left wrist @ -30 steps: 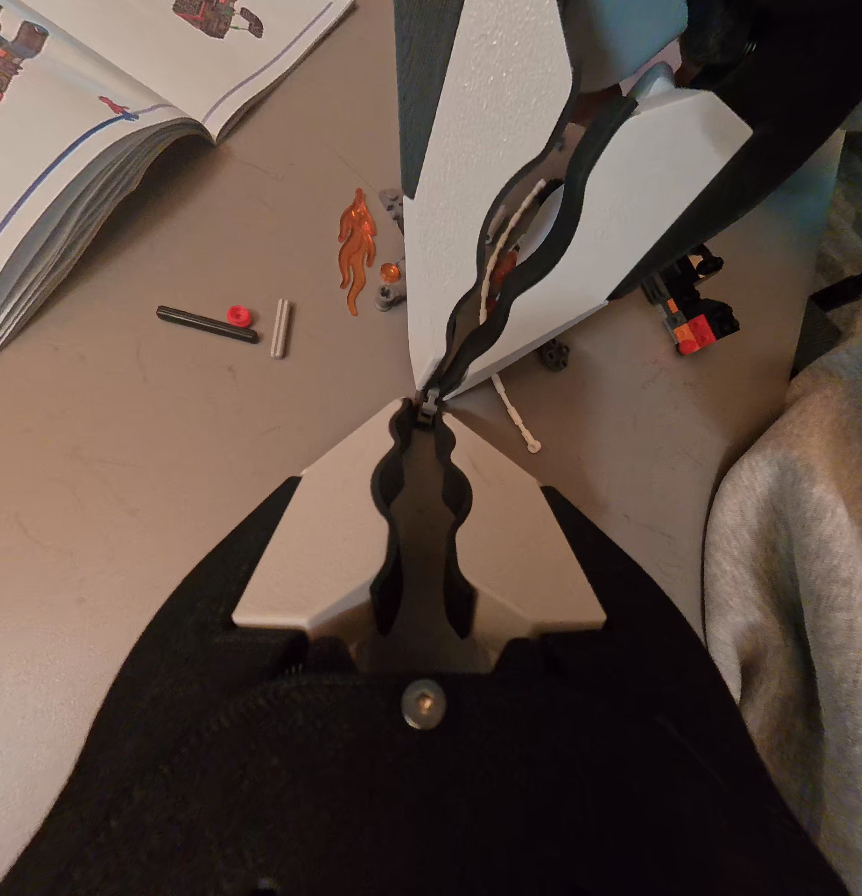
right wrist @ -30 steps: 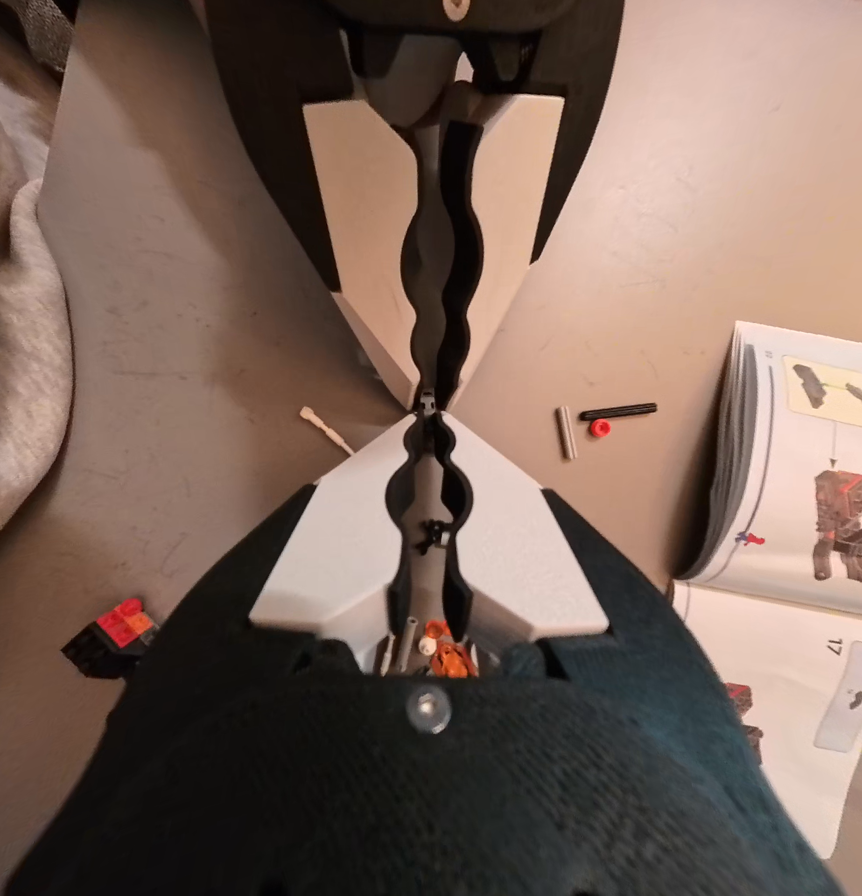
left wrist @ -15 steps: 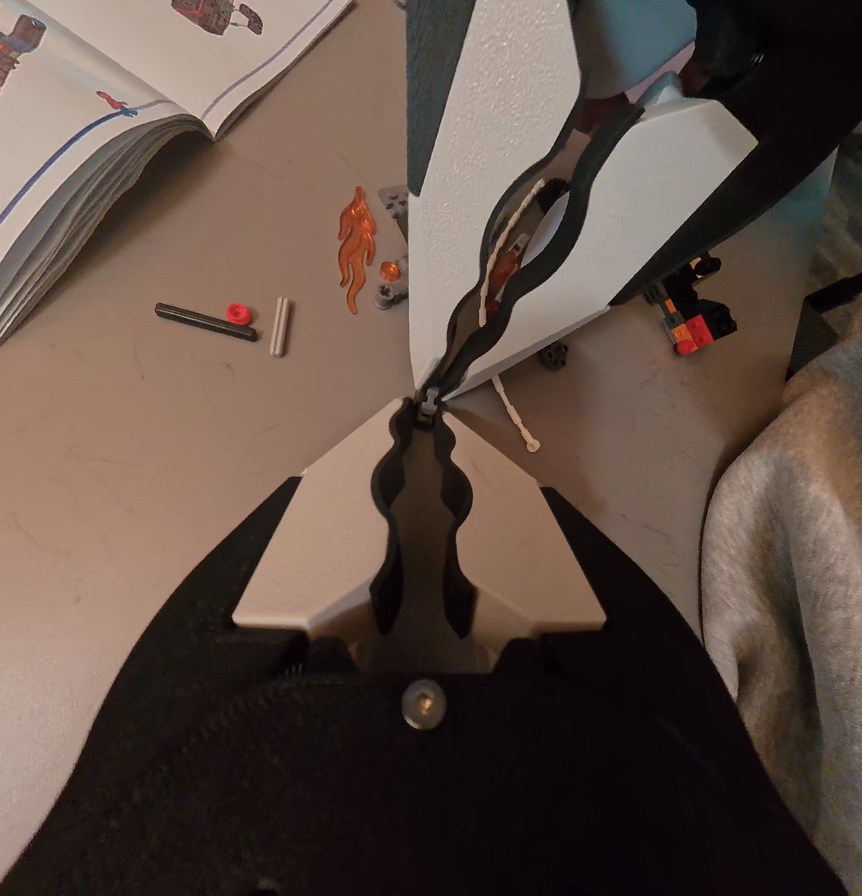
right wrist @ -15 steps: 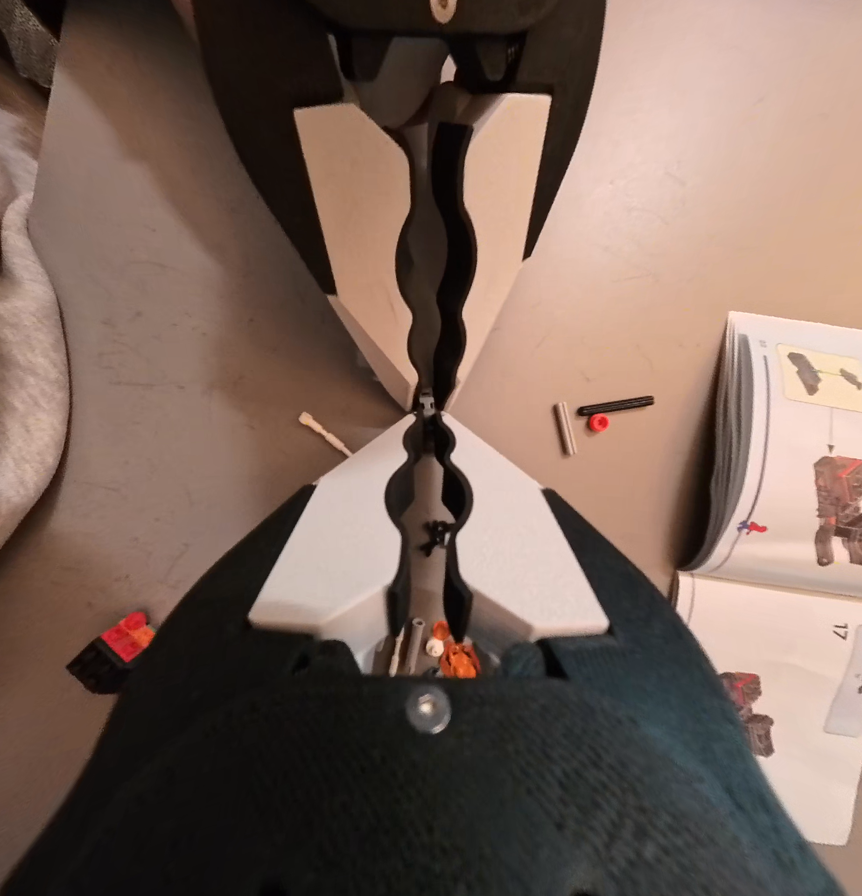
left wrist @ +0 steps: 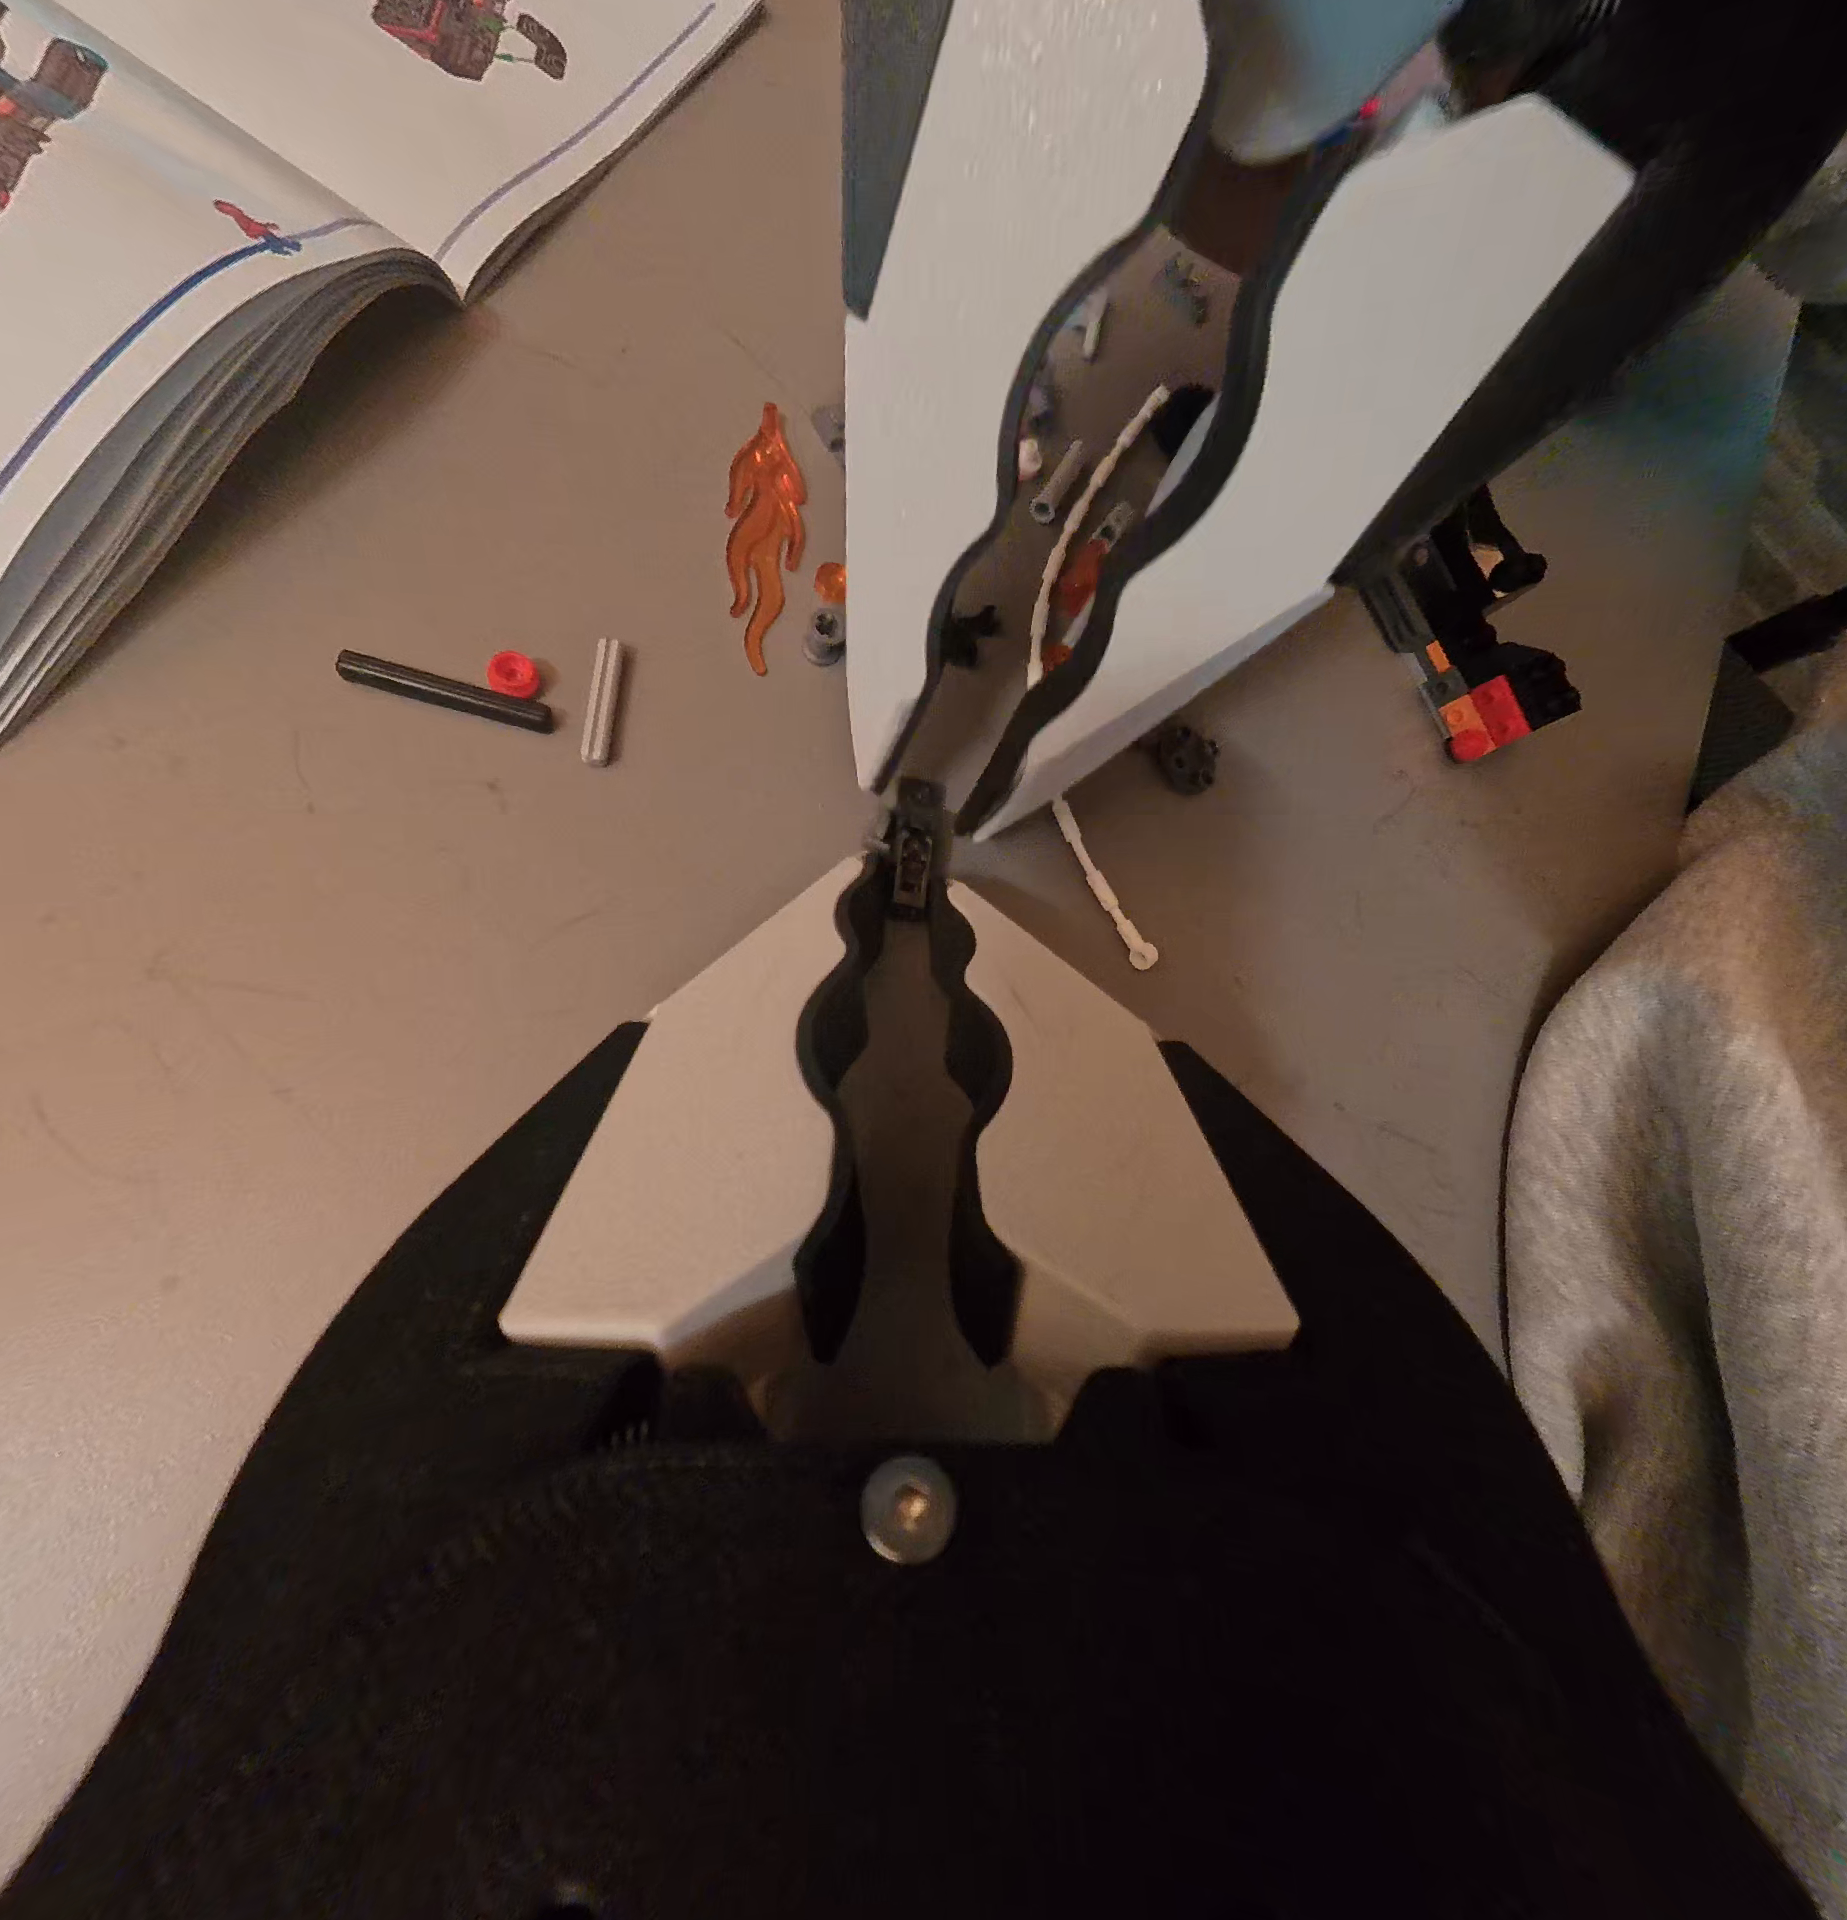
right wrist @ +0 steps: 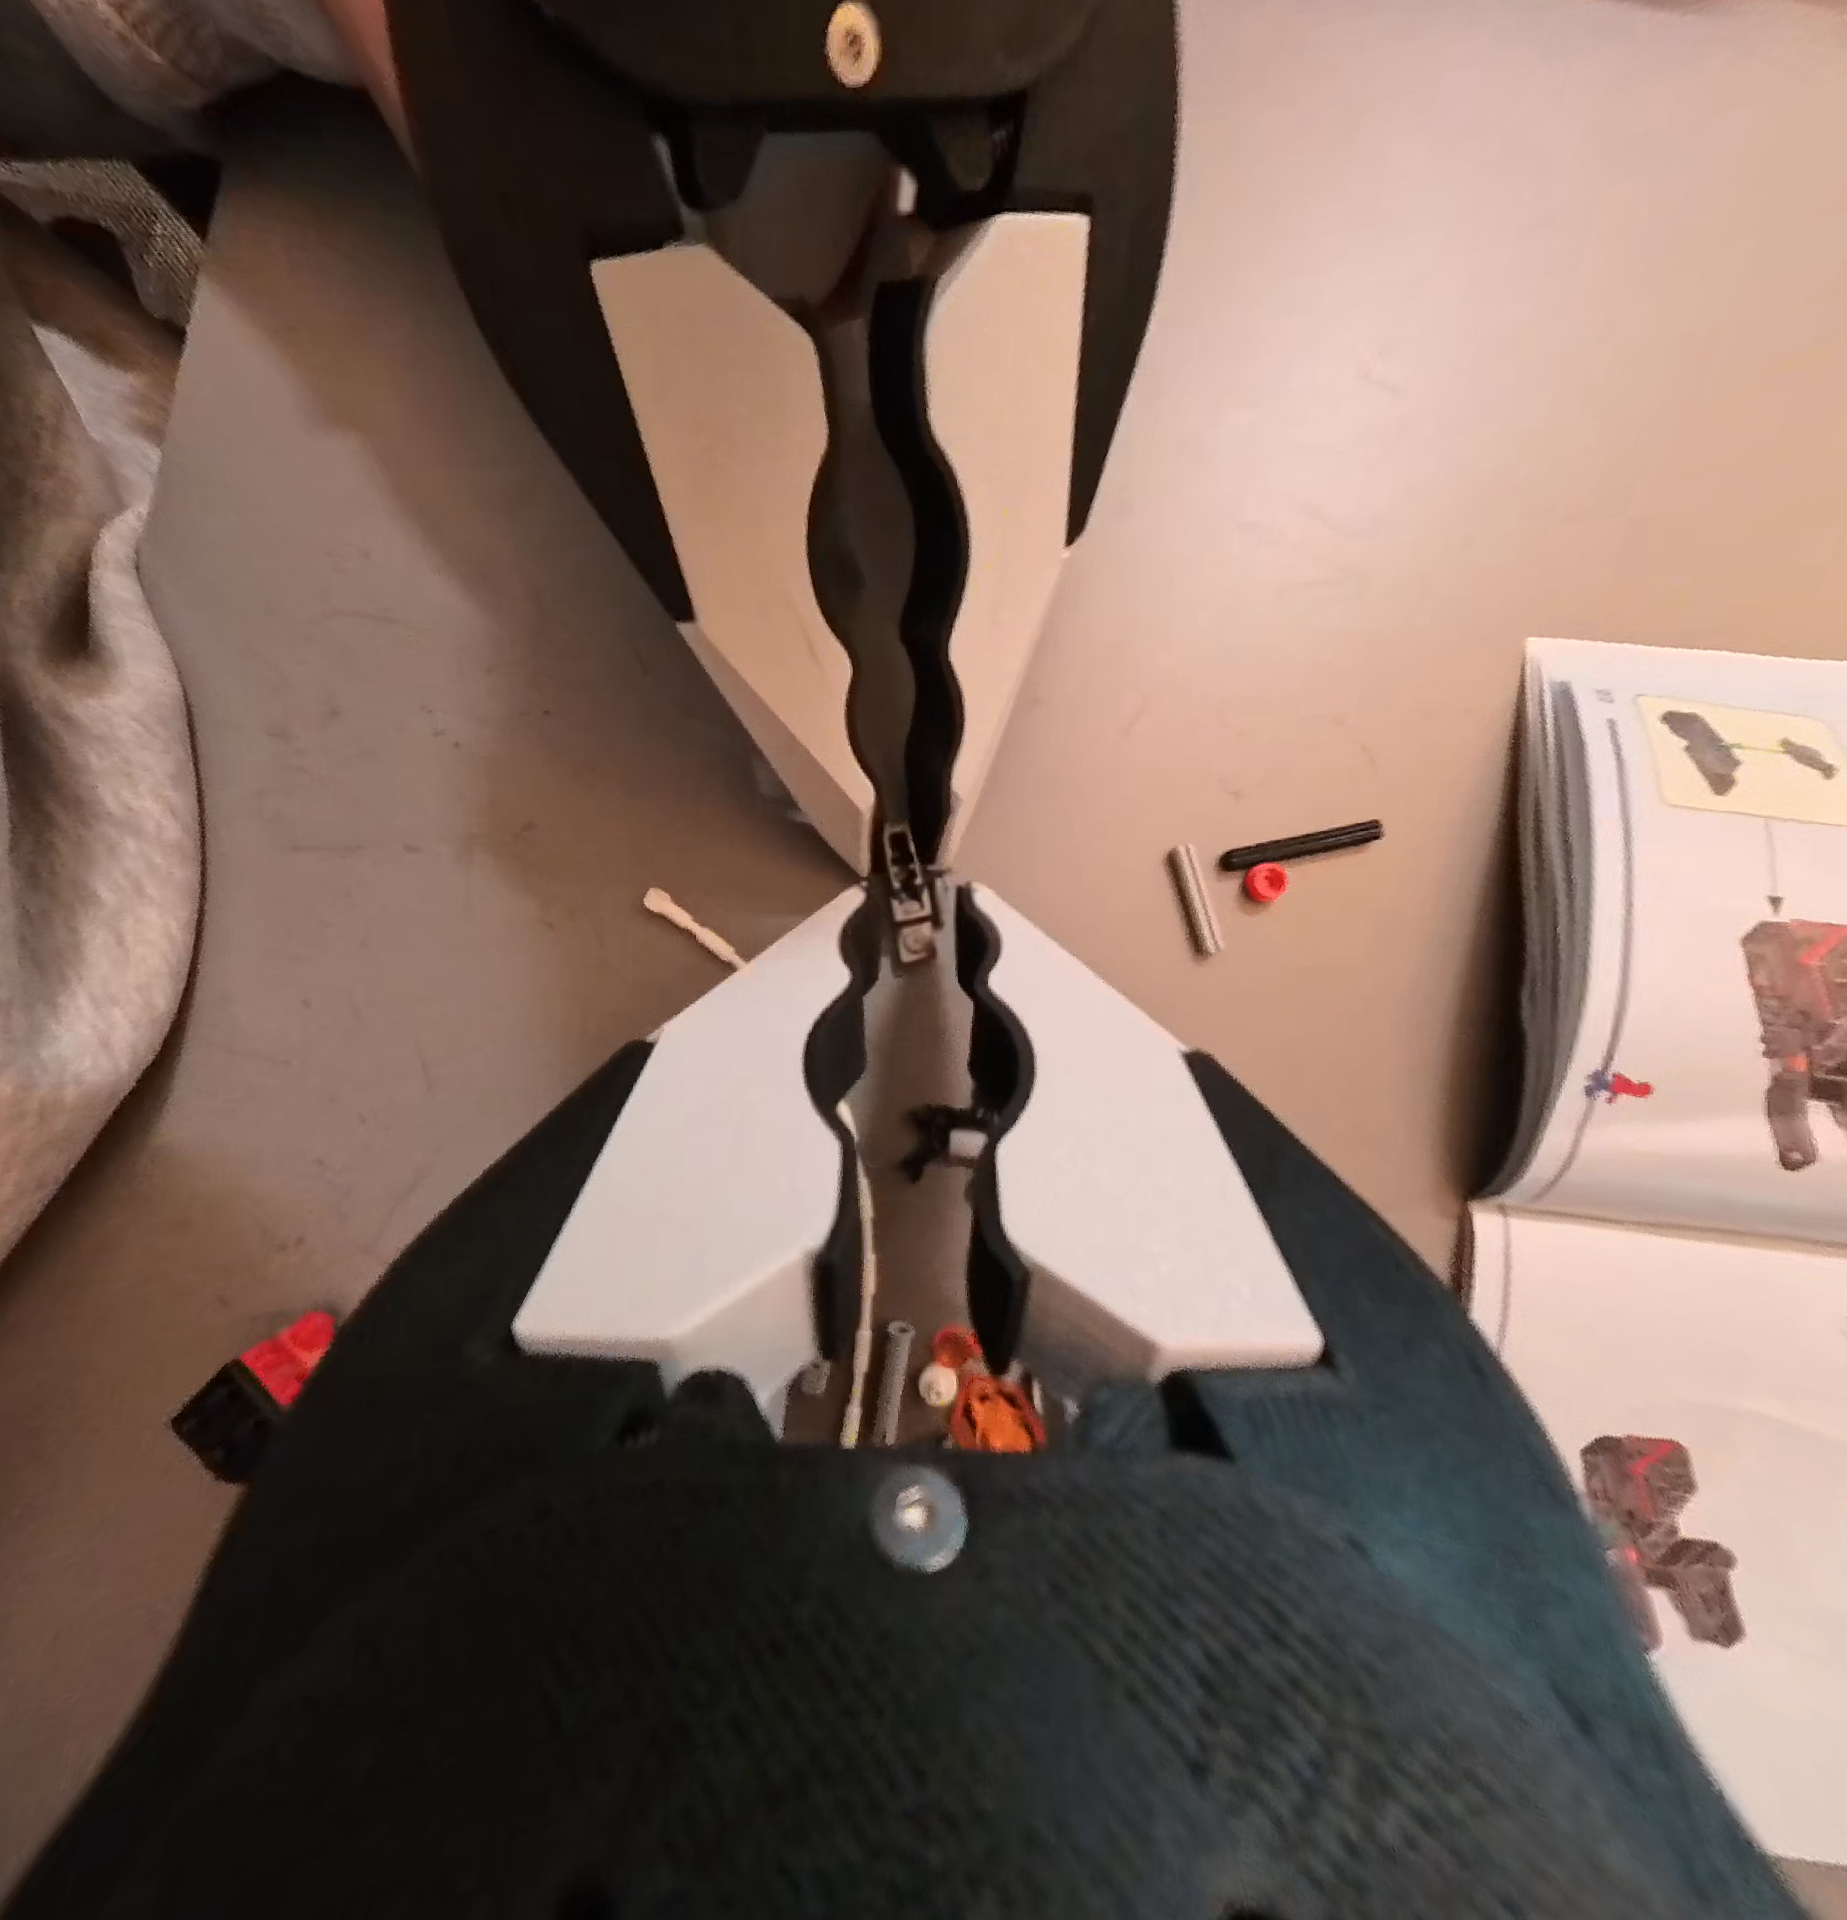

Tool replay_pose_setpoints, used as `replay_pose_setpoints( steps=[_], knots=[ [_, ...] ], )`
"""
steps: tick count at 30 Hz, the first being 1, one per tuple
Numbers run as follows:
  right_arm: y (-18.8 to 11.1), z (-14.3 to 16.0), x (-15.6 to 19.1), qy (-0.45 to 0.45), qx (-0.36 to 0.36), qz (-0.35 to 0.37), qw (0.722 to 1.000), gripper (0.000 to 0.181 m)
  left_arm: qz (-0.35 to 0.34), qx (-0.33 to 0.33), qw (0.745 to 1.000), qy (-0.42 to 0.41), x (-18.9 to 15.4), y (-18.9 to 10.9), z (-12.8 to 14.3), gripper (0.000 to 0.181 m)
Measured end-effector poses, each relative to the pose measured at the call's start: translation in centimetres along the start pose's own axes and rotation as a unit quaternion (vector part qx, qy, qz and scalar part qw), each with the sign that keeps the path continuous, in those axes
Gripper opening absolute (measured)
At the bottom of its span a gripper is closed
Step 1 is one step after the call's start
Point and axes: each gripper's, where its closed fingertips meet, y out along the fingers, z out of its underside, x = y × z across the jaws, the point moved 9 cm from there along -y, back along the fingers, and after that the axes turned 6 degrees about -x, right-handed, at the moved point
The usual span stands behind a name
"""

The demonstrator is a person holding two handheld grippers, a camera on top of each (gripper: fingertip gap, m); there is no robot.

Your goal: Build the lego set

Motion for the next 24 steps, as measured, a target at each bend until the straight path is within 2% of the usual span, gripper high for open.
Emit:
replay_pose_setpoints(
  steps=[6, 12, 16, 19, 22, 24],
  knots=[
    [-0.9, 0.3, -0.2, 0.038, -0.031, 0.0, 0.999, 0.008, 0.003, 0.0, 1.0, -0.001, 0.0, 0.0, 0.0, 0.007],
    [-2.1, 1.0, 0.4, 0.072, -0.07, 0.045, 0.994, 0.007, 0.006, -0.001, 1.0, -0.004, 0.0, 0.0, 0.0, 0.007],
    [-3.5, 1.5, 0.7, 0.095, -0.126, 0.107, 0.982, 0.008, 0.005, -0.002, 1.0, -0.003, 0.0, 0.0, 0.0, 0.007],
    [-4.9, 1.8, 1.0, 0.103, -0.208, 0.176, 0.957, 0.007, 0.012, -0.016, 1.0, -0.011, 0.0, -0.3, 0.0, 0.012],
    [-6.7, 2.4, 2.1, 0.09, -0.216, 0.224, 0.946, 0.002, 0.022, -0.044, 0.998, -0.032, 0.3, -0.9, -0.1, 0.013],
    [-7.5, 2.8, 2.4, 0.065, -0.249, 0.26, 0.931, 0.0, 0.035, -0.06, 0.996, -0.051, 0.6, -1.2, -0.2, 0.013]
  ],
)
